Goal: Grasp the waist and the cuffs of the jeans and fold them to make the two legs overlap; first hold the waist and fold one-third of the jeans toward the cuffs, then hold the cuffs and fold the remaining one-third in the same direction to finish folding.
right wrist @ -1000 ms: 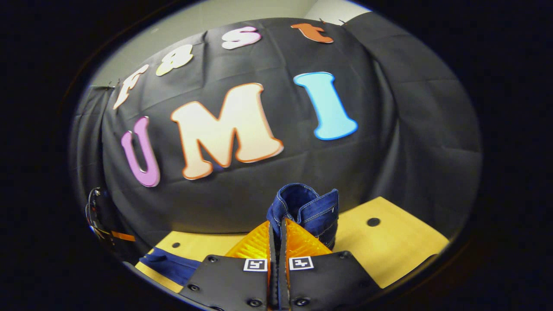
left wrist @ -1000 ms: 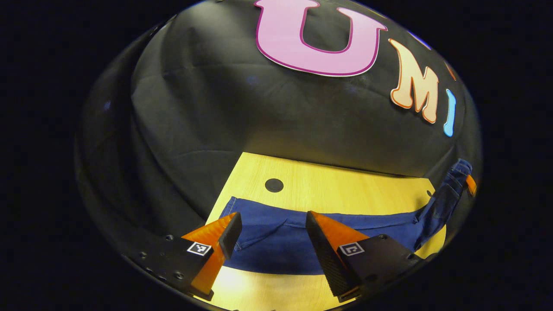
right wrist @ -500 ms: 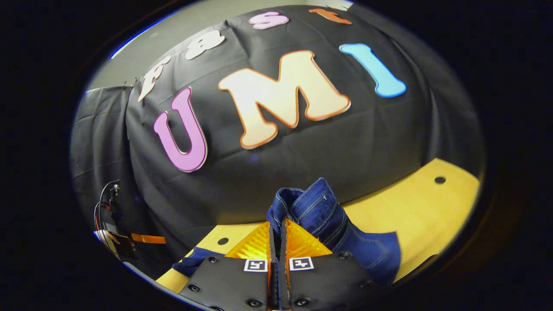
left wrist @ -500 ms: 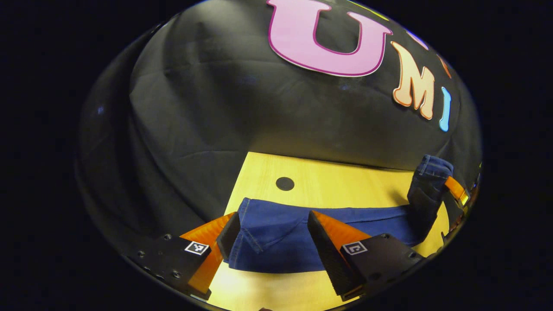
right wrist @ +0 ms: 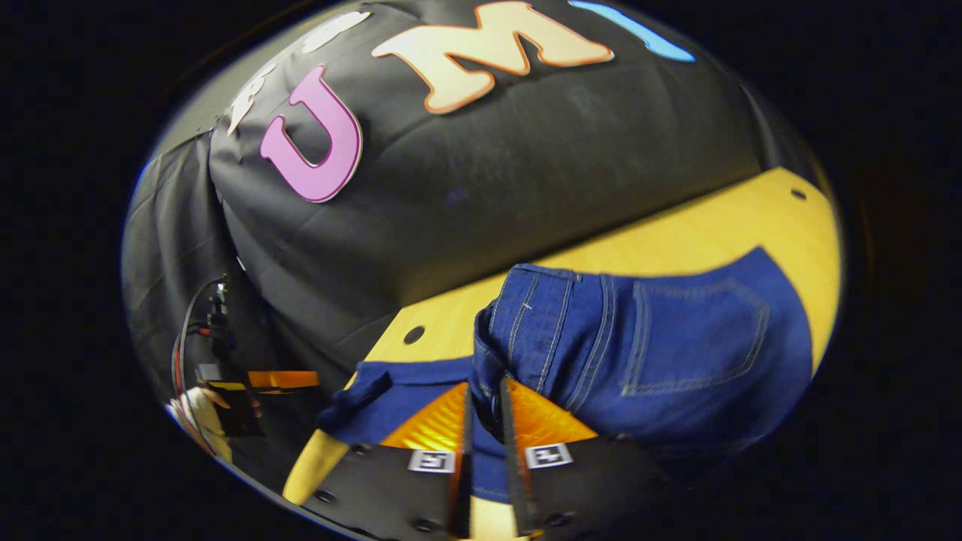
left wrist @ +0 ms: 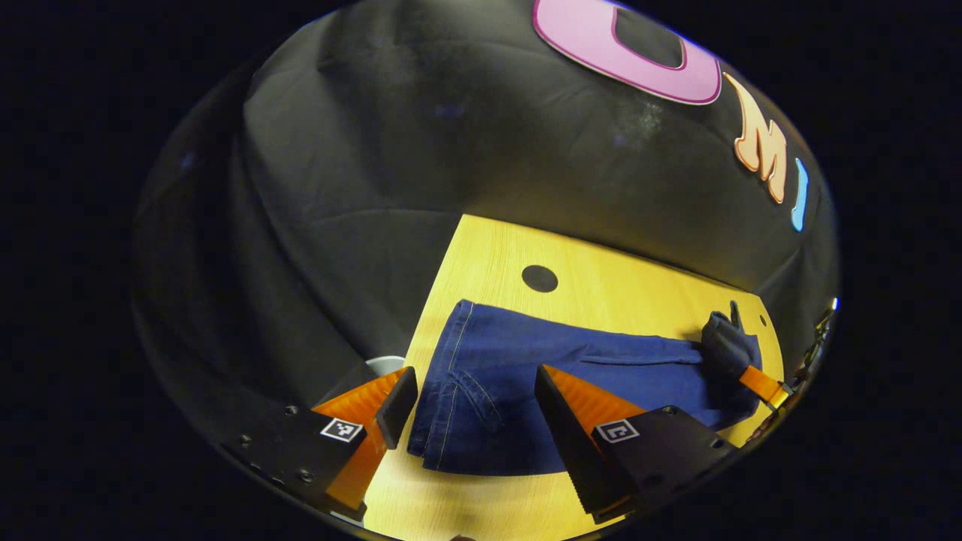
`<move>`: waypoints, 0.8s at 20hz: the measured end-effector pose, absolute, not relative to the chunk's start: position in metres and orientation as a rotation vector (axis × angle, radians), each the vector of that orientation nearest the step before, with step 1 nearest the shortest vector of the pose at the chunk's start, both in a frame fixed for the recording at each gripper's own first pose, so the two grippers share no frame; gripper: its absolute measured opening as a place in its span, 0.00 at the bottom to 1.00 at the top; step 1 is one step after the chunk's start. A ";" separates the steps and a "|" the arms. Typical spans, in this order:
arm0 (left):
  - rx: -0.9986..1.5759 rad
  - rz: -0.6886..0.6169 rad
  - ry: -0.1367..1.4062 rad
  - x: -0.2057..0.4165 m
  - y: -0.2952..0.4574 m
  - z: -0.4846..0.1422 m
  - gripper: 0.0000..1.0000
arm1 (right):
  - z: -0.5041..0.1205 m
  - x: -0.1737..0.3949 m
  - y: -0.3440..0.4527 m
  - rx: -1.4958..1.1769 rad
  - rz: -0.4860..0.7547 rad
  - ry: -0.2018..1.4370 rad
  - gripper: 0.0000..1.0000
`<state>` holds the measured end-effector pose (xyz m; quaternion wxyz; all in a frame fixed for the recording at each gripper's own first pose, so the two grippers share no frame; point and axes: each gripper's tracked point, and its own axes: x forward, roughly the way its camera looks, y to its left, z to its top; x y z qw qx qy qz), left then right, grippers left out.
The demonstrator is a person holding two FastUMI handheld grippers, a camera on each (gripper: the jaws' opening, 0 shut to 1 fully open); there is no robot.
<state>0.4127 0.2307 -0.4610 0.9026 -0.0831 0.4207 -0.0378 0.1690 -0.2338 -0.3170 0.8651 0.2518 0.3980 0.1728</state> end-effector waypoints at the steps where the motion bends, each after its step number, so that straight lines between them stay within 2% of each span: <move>1: -0.169 -0.078 0.883 0.413 0.232 -0.468 0.96 | -0.324 0.171 -0.233 0.514 0.371 0.845 0.48; 3: -0.167 -0.080 0.910 0.410 0.235 -0.480 0.96 | -0.318 0.186 -0.236 0.447 0.401 0.828 0.92; 4: -0.155 -0.076 0.918 0.408 0.237 -0.487 0.97 | -0.314 0.186 -0.237 0.430 0.419 0.829 0.97; 6: -0.126 -0.069 0.941 0.406 0.231 -0.496 0.96 | -0.303 0.165 -0.240 0.403 0.447 0.832 0.98; 10: -0.084 -0.052 1.007 0.396 0.233 -0.523 0.96 | -0.292 0.161 -0.258 0.355 0.447 0.817 0.97; 12: -0.068 -0.060 0.981 0.402 0.229 -0.525 0.99 | -0.289 0.158 -0.274 0.353 0.431 0.815 0.98; 15: -0.053 -0.066 0.978 0.397 0.231 -0.520 0.97 | -0.288 0.154 -0.293 0.353 0.404 0.828 0.98; 16: -0.047 -0.067 0.973 0.398 0.231 -0.519 0.92 | -0.289 0.153 -0.301 0.347 0.394 0.832 0.98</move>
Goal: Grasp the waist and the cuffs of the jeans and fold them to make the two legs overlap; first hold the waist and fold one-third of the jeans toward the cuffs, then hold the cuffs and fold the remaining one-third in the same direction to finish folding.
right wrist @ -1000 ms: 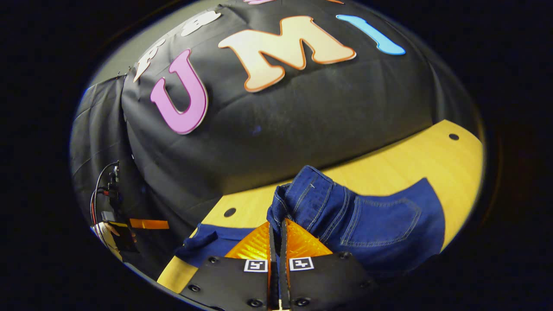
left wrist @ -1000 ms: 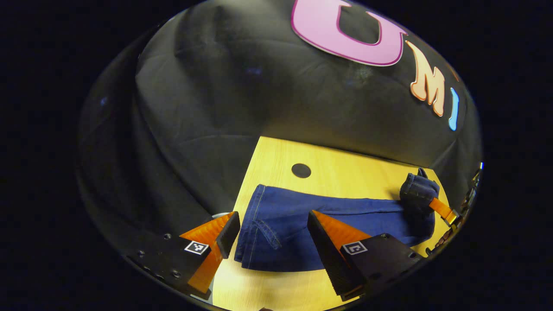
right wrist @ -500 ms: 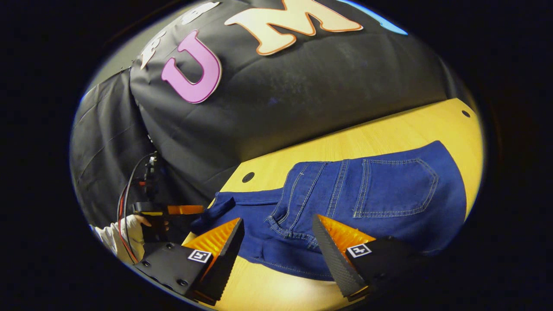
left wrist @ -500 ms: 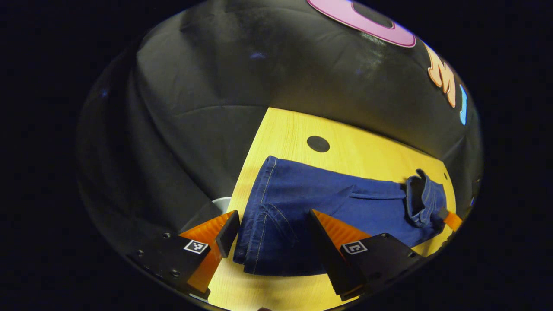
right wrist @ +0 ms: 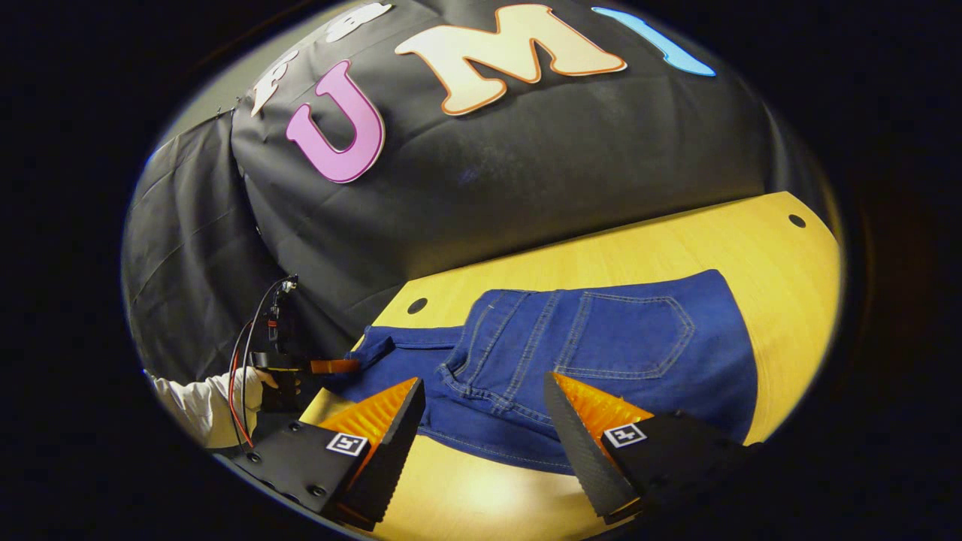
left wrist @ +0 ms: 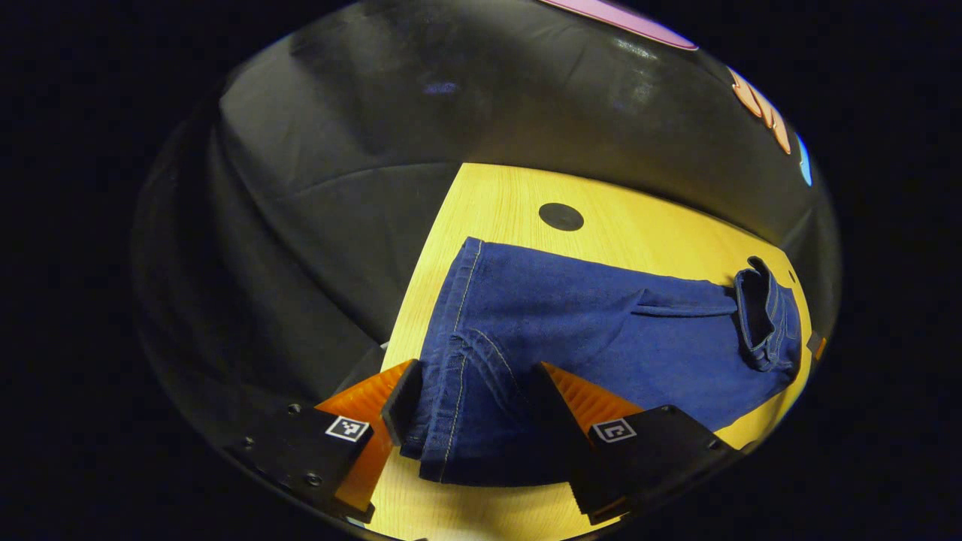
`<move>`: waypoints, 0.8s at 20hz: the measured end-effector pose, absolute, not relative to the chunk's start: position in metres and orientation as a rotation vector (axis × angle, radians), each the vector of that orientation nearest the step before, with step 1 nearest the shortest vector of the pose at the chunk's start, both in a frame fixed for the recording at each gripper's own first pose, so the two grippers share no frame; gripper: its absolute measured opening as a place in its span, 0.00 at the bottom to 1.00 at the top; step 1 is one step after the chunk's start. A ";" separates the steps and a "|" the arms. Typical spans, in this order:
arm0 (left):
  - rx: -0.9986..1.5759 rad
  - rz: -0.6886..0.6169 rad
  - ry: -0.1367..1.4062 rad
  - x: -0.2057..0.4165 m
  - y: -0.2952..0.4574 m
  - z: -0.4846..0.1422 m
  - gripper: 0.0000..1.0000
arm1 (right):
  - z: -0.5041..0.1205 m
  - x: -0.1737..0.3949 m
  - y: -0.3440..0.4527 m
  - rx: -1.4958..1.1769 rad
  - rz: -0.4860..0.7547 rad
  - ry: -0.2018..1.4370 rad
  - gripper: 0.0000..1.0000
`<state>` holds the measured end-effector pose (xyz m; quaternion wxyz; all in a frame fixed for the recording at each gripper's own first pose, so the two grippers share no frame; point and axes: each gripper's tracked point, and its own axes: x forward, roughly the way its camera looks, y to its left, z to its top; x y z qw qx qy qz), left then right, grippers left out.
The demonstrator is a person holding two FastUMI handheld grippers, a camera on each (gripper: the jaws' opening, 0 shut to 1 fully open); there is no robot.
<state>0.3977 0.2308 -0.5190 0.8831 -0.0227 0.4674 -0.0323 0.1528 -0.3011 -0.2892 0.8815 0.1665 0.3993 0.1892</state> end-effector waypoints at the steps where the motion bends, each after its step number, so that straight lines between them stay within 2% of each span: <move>1: -0.044 -0.072 0.971 0.400 0.228 -0.520 0.91 | -0.290 0.151 -0.310 0.337 0.386 0.835 0.98; 2: -0.042 -0.092 0.965 0.400 0.223 -0.520 0.83 | -0.289 0.151 -0.316 0.331 0.380 0.834 0.93; 3: -0.037 -0.116 0.958 0.402 0.216 -0.520 0.69 | -0.287 0.151 -0.319 0.328 0.375 0.830 0.98; 6: -0.068 -0.129 0.958 0.402 0.202 -0.520 0.24 | -0.279 0.152 -0.324 0.332 0.369 0.811 0.98; 7: -0.082 -0.134 0.948 0.405 0.203 -0.519 0.18 | -0.277 0.151 -0.325 0.335 0.370 0.806 0.98; 8: -0.108 -0.135 0.951 0.406 0.202 -0.515 0.05 | -0.275 0.152 -0.324 0.339 0.371 0.802 0.98; 10: -0.124 -0.138 0.970 0.404 0.198 -0.513 0.00 | -0.267 0.152 -0.325 0.340 0.374 0.787 0.97; 13: -0.133 -0.137 0.948 0.405 0.193 -0.491 0.00 | -0.250 0.154 -0.336 0.331 0.370 0.747 0.98; 16: -0.164 -0.180 0.888 0.411 0.175 -0.443 0.00 | -0.235 0.150 -0.353 0.324 0.366 0.733 0.98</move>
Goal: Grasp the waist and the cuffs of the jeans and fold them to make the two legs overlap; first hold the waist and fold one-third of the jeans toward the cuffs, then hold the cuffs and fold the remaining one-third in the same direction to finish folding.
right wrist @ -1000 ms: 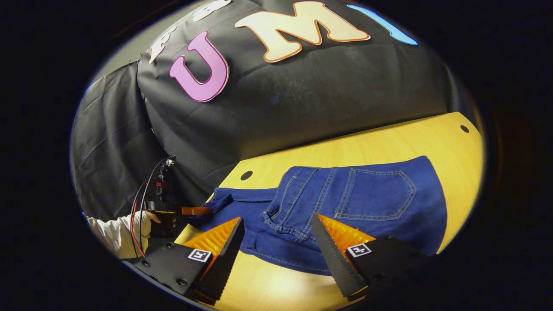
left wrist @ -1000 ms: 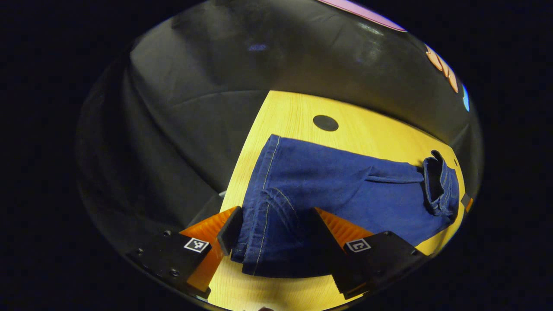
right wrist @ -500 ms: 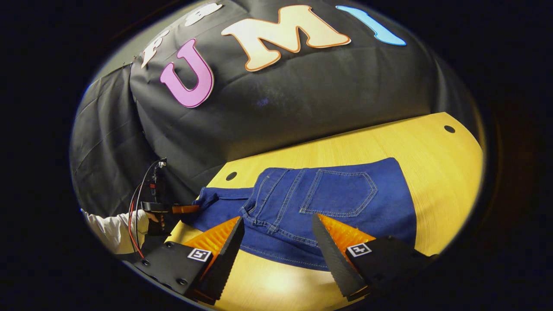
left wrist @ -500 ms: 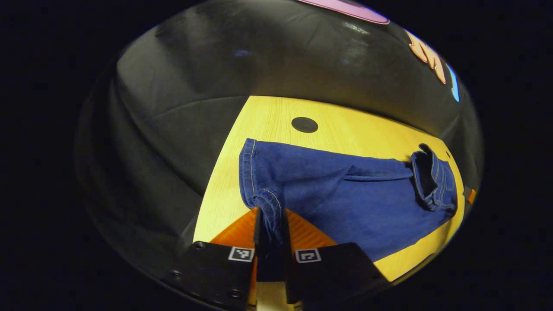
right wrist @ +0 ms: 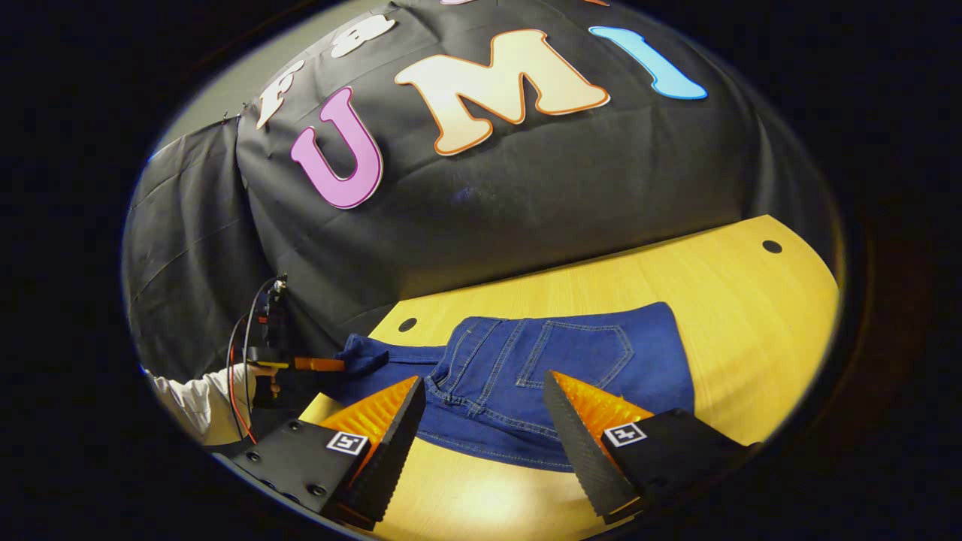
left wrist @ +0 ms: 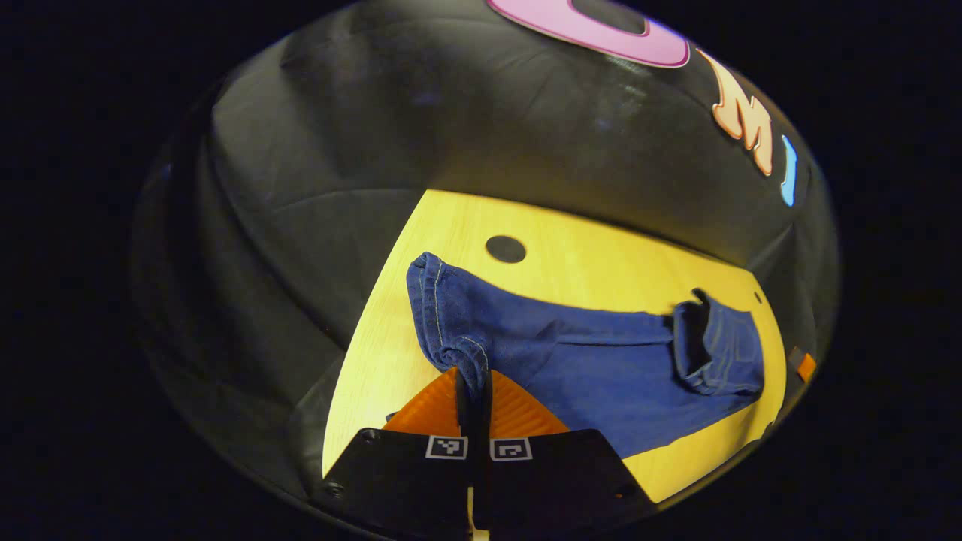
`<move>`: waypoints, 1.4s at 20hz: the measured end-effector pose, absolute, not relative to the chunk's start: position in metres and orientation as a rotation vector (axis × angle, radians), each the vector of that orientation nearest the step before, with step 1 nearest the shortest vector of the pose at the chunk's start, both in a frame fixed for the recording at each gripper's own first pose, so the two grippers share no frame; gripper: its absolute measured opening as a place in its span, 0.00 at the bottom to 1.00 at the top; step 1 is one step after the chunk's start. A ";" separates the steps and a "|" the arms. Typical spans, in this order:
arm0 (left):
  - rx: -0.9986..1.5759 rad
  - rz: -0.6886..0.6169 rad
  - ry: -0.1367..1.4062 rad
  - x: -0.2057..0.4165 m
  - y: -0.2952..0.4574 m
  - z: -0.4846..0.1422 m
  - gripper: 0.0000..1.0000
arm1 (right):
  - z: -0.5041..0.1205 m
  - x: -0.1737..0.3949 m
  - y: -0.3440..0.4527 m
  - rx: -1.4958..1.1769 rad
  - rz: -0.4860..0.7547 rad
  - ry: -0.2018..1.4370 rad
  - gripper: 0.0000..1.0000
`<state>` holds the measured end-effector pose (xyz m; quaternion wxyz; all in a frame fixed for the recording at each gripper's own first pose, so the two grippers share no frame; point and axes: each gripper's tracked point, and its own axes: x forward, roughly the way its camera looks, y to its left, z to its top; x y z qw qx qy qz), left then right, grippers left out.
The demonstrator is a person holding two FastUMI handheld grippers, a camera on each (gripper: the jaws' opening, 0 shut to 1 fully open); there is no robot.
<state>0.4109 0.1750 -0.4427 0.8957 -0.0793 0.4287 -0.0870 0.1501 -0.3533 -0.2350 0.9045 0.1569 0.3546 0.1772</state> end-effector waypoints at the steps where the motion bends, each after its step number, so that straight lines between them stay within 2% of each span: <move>1: -0.183 -0.202 0.866 0.414 0.161 -0.427 0.00 | -0.230 0.149 -0.359 0.327 0.368 0.728 0.98; 8: -0.269 -0.366 0.766 0.423 0.034 -0.330 0.00 | -0.195 0.132 -0.414 0.323 0.364 0.687 0.98; 17: -0.230 -0.556 0.718 0.409 -0.124 -0.283 0.00 | -0.171 0.101 -0.531 0.392 0.232 0.662 0.98; 23: -0.159 -0.609 0.815 0.384 -0.214 -0.336 0.00 | -0.166 0.078 -0.596 0.392 0.155 0.662 0.98; 28: -0.085 -0.568 0.922 0.358 -0.249 -0.404 0.00 | -0.163 0.057 -0.637 0.384 0.117 0.673 0.98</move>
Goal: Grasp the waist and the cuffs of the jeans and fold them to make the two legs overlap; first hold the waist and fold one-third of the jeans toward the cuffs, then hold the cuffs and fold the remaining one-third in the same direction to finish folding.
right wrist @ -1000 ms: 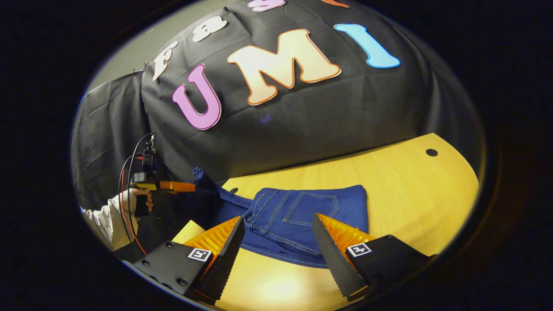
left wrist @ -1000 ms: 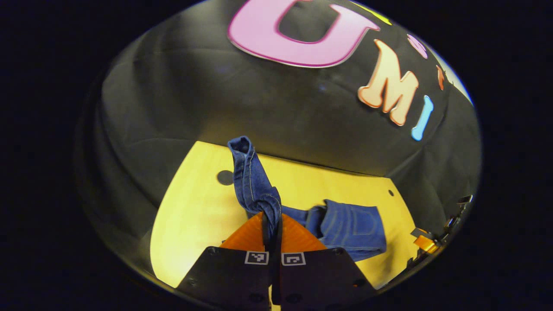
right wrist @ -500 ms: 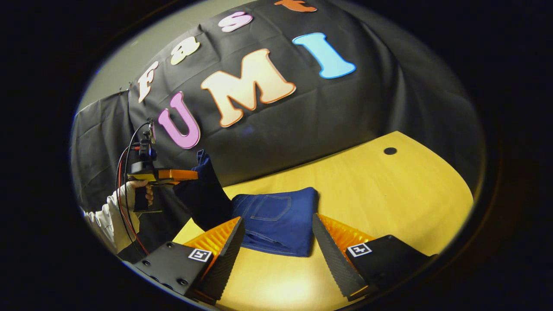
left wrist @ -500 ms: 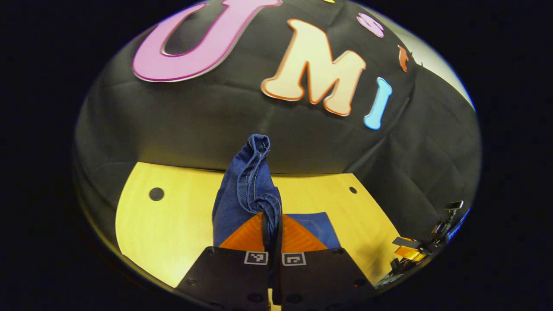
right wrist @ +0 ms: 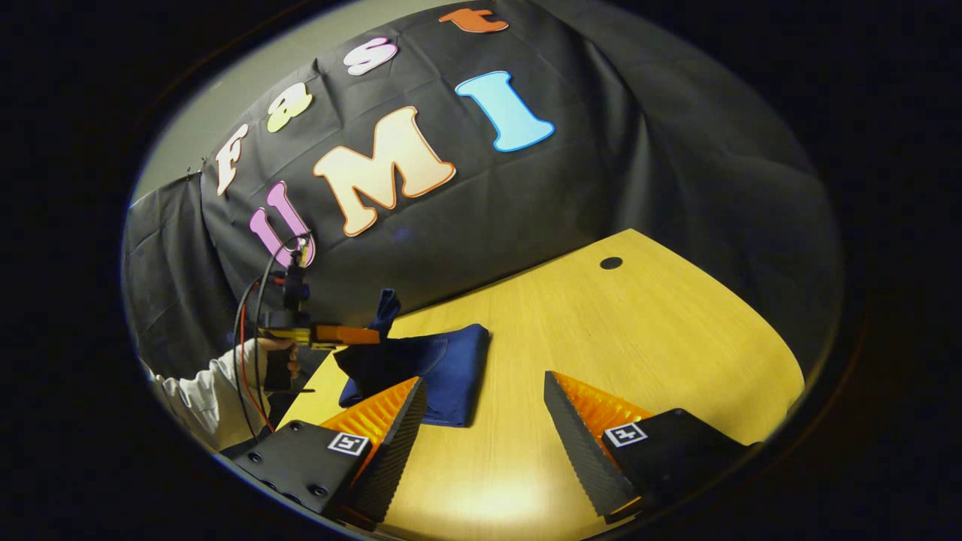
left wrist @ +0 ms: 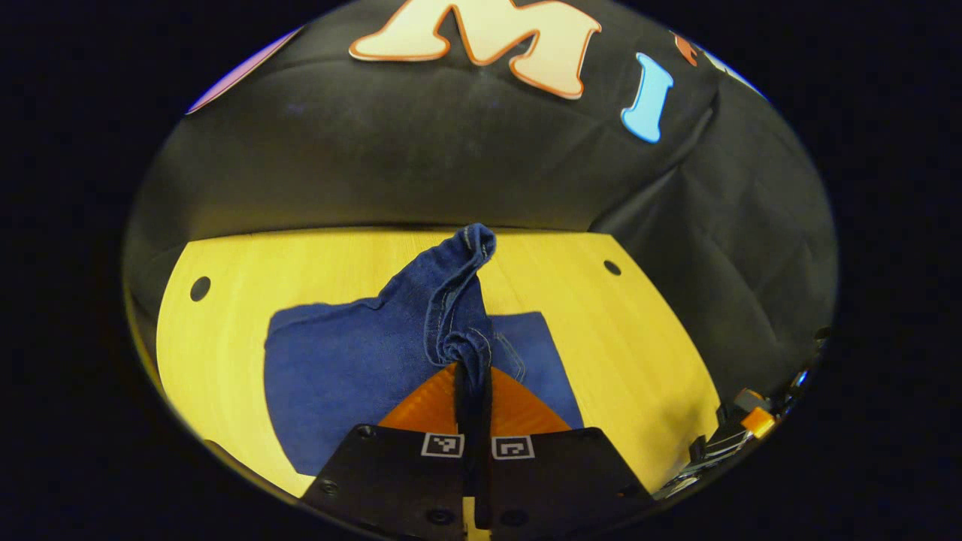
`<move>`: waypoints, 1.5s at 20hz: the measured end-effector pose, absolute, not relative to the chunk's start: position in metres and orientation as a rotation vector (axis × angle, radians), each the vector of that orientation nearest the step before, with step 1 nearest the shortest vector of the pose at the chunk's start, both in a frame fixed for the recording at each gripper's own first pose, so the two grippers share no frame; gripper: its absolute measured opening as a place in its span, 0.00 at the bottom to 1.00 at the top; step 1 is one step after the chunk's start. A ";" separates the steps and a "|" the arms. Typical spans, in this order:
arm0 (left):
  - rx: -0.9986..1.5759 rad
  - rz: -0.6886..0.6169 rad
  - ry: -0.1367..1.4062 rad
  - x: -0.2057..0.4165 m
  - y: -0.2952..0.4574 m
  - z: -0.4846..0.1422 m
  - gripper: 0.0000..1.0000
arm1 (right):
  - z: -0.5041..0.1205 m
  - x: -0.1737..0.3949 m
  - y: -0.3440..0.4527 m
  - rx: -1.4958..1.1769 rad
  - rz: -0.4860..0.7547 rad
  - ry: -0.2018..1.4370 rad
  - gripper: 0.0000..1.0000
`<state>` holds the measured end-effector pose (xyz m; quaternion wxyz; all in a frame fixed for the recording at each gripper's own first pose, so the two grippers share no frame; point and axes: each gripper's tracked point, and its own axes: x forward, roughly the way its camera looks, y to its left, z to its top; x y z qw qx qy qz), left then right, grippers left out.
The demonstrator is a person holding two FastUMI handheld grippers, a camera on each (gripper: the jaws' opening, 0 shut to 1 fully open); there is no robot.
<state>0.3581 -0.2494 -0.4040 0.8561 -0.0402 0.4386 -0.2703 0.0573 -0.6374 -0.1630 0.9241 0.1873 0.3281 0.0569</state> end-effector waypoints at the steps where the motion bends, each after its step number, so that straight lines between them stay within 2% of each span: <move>1: -0.050 -0.545 0.922 0.356 -0.252 -0.417 0.00 | -0.163 0.054 -0.642 0.381 0.117 0.676 0.98; 4: -0.017 -0.506 0.900 0.348 -0.262 -0.433 0.01 | -0.161 0.050 -0.651 0.363 0.133 0.682 0.97; 5: -0.053 -0.513 0.900 0.339 -0.267 -0.426 0.09 | -0.157 0.049 -0.652 0.350 0.147 0.672 0.98; 8: -0.100 -0.491 0.785 0.333 -0.270 -0.379 0.92 | -0.146 0.054 -0.644 0.285 0.212 0.635 0.98; 10: -0.083 -0.483 0.650 0.332 -0.262 -0.328 0.95 | -0.126 0.061 -0.632 0.246 0.257 0.587 0.98; 14: -0.104 -0.506 0.418 0.305 -0.238 -0.220 0.95 | -0.045 0.076 -0.590 0.198 0.307 0.374 0.97; 18: -0.137 -0.430 0.228 0.256 -0.173 -0.159 0.95 | 0.007 0.065 -0.532 0.148 0.316 0.219 0.97; 20: -0.112 -0.367 0.195 0.226 -0.127 -0.148 0.94 | 0.032 0.049 -0.504 0.155 0.315 0.159 0.97; 21: -0.095 -0.348 0.187 0.213 -0.111 -0.146 0.95 | 0.040 0.041 -0.492 0.155 0.312 0.136 0.93; 22: -0.084 -0.338 0.180 0.198 -0.098 -0.145 0.95 | 0.047 0.033 -0.481 0.153 0.313 0.123 0.93; 23: -0.077 -0.334 0.169 0.185 -0.087 -0.143 0.95 | 0.054 0.024 -0.473 0.151 0.314 0.108 0.97; 26: -0.089 -0.348 0.168 0.149 -0.067 -0.142 0.94 | 0.068 0.001 -0.453 0.166 0.308 0.097 0.97; 28: -0.088 -0.366 0.170 0.132 -0.064 -0.142 0.94 | 0.080 -0.011 -0.445 0.177 0.303 0.082 0.93; 30: -0.075 -0.370 0.169 0.124 -0.061 -0.139 0.95 | 0.091 -0.016 -0.443 0.172 0.302 0.069 0.97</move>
